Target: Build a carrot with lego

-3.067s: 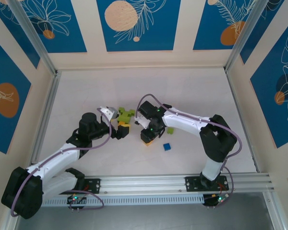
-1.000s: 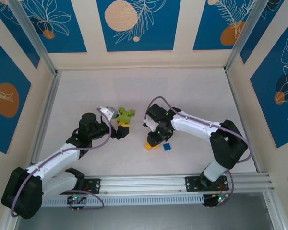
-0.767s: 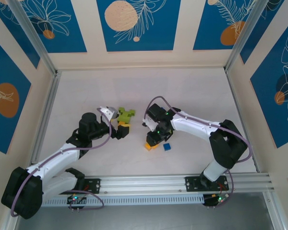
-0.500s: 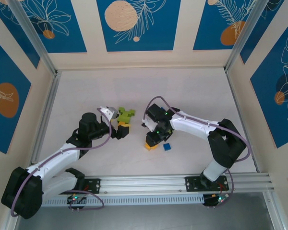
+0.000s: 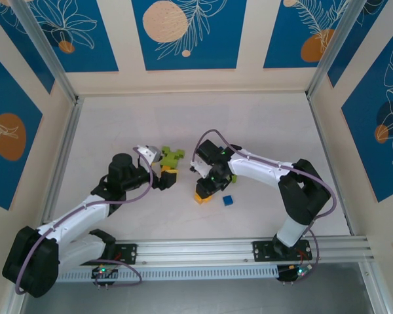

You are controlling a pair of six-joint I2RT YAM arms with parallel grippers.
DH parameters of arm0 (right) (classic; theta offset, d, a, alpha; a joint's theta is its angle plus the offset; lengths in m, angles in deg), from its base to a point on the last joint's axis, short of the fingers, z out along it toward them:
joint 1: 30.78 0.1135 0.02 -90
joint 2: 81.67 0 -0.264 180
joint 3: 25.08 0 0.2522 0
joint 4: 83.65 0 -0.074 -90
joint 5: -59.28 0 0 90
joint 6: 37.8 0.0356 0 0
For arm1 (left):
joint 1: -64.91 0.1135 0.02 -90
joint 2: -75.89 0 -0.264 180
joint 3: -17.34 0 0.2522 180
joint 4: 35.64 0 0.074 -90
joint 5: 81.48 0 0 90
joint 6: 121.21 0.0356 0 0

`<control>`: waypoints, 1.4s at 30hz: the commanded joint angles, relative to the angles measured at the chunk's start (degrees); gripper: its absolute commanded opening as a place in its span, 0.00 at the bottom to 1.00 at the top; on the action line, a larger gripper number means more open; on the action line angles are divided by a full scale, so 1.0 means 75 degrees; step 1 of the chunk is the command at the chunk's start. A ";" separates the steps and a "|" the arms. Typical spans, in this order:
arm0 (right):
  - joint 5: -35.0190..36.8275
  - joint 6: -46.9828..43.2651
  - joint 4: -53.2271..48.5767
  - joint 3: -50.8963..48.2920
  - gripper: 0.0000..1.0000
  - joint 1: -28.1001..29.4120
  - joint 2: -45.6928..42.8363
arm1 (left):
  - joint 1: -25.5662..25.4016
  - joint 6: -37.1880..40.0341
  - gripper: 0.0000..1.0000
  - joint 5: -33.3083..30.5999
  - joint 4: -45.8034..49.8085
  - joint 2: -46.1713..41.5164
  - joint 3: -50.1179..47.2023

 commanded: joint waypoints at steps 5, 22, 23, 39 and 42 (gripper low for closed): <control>0.0122 0.0004 -0.0430 0.0328 0.31 0.0043 -0.0449 | 0.0013 0.0091 0.99 0.0191 -0.0166 0.0075 0.0259; 0.0052 -0.0135 -0.0341 0.0527 0.31 0.0053 -0.0011 | 0.0015 0.0085 0.99 0.0214 -0.0153 -0.0029 0.0231; 0.0037 -0.0157 -0.0335 0.0539 0.31 0.0064 0.0042 | 0.0019 0.0086 1.00 0.0214 -0.0157 -0.0030 0.0224; -0.0051 -0.0217 -0.0251 0.0614 0.31 0.0191 0.0432 | 0.0014 0.0099 0.99 0.0210 -0.0179 0.0048 0.0245; -0.0056 -0.0208 -0.0248 0.0605 0.31 0.0223 0.0474 | 0.0013 0.0093 0.99 0.0210 -0.0179 0.0049 0.0241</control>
